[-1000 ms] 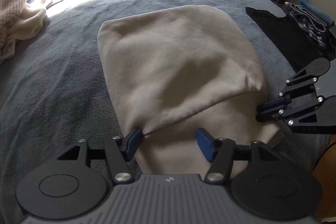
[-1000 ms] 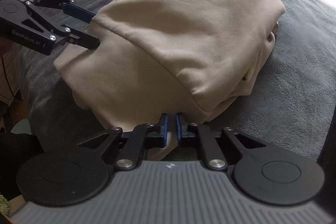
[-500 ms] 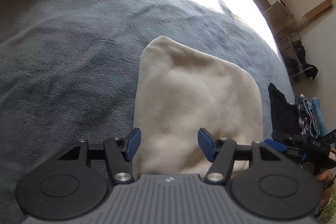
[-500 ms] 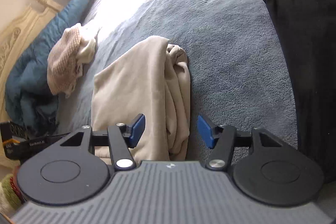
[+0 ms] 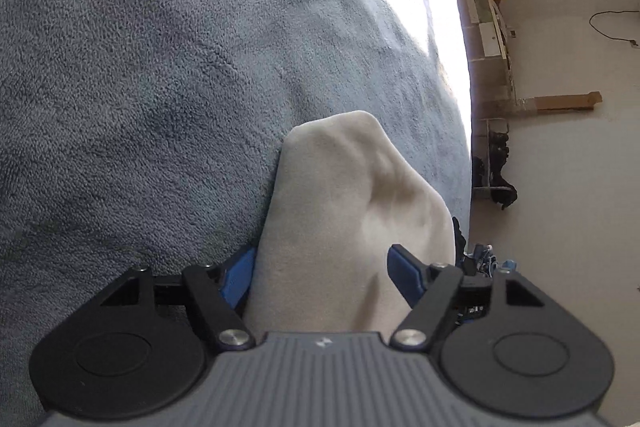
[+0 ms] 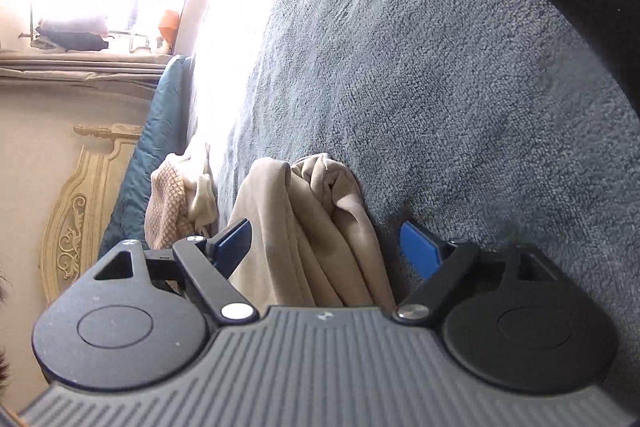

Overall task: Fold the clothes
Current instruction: 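Grasp the folded hoodie with the left tool while the right tool grasps its other end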

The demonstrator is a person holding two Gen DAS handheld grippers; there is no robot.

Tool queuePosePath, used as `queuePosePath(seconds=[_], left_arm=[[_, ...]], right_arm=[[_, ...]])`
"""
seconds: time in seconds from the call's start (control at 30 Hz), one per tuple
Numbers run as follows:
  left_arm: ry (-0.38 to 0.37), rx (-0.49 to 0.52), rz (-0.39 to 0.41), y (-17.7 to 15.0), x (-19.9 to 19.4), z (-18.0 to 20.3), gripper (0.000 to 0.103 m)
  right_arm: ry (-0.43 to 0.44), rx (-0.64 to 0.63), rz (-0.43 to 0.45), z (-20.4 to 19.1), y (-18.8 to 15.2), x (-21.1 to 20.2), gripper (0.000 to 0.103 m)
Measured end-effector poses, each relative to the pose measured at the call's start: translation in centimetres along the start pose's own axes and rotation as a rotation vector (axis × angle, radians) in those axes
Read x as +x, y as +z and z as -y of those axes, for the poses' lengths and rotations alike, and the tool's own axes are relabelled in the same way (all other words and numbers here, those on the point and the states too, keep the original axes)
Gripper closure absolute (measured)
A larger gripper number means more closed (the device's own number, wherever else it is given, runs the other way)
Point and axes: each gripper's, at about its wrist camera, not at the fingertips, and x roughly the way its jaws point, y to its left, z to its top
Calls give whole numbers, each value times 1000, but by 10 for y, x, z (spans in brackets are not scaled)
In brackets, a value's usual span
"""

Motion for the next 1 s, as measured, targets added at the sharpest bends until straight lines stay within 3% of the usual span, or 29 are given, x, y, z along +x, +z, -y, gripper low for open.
queuePosePath(seconds=[0.1, 0.37, 0.6, 0.7, 0.77, 0.83, 0.93, 1.0], left_arm=[[-39, 9, -37, -1, 7, -3, 28], [-42, 47, -164, -34, 16, -6, 28], [-61, 98, -190, -20, 42, 4, 26], [-51, 115, -167, -25, 42, 9, 27], [-26, 123, -149, -31, 42, 14, 30], [5, 135, -131, -35, 42, 21, 35], [56, 180, -100, -43, 40, 38, 40], [75, 198, -80, -49, 38, 49, 44]], right_arm=[[12, -24, -7, -6, 0, 12, 13], [5, -94, -196, -15, -57, 9, 13], [33, -28, -159, -10, -46, 27, 12], [10, -94, -166, -21, -49, 33, 12], [-22, -149, -157, -27, -57, 28, 18], [-89, -174, -146, -28, -62, 23, 49], [-111, -174, -126, -28, -65, 19, 65], [-141, -248, -121, -41, -68, 18, 72]])
